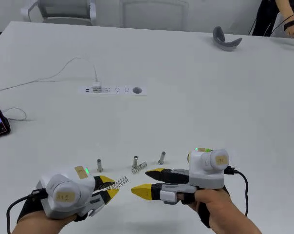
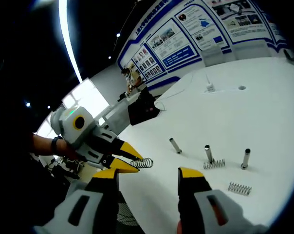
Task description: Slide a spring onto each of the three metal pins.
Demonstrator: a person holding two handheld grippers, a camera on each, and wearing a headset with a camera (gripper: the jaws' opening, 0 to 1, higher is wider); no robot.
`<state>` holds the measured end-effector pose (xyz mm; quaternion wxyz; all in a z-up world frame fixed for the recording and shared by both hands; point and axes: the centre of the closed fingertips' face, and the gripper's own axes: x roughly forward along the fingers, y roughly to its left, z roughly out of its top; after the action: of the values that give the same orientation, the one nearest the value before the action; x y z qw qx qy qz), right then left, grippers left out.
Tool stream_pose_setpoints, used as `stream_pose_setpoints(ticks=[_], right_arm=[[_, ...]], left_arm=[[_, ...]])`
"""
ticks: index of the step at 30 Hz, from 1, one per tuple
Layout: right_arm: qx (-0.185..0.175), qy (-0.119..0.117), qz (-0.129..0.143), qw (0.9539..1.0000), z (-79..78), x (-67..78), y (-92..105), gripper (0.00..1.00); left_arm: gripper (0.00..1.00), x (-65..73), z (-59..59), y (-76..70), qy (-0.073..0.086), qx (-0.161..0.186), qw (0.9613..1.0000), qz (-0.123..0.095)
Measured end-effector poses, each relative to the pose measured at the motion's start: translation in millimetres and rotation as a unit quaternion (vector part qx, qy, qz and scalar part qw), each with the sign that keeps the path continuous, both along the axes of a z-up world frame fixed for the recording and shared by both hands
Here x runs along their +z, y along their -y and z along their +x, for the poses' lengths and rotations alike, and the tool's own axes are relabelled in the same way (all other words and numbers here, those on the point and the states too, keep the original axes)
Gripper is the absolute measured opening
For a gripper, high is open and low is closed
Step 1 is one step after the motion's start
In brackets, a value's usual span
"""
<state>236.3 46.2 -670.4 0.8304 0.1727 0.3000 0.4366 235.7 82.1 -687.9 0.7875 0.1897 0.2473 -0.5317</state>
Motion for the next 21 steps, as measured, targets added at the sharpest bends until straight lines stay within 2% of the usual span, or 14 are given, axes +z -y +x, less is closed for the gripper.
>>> stream_pose_setpoints(ticks=[12, 21], right_arm=[[0.007, -0.010, 0.033, 0.9994, -3.2, 5.1, -7.4, 0.32], [0.009, -0.017, 0.053, 0.9984, -7.0, 9.2, -7.3, 0.20]], left_arm=[[0.10, 16.3, -11.4, 21.3, 0.011, -0.033, 0.9993, -0.015], [0.10, 20.0, -15.4, 27.5, 0.014, -0.049, 0.9985, -0.017]])
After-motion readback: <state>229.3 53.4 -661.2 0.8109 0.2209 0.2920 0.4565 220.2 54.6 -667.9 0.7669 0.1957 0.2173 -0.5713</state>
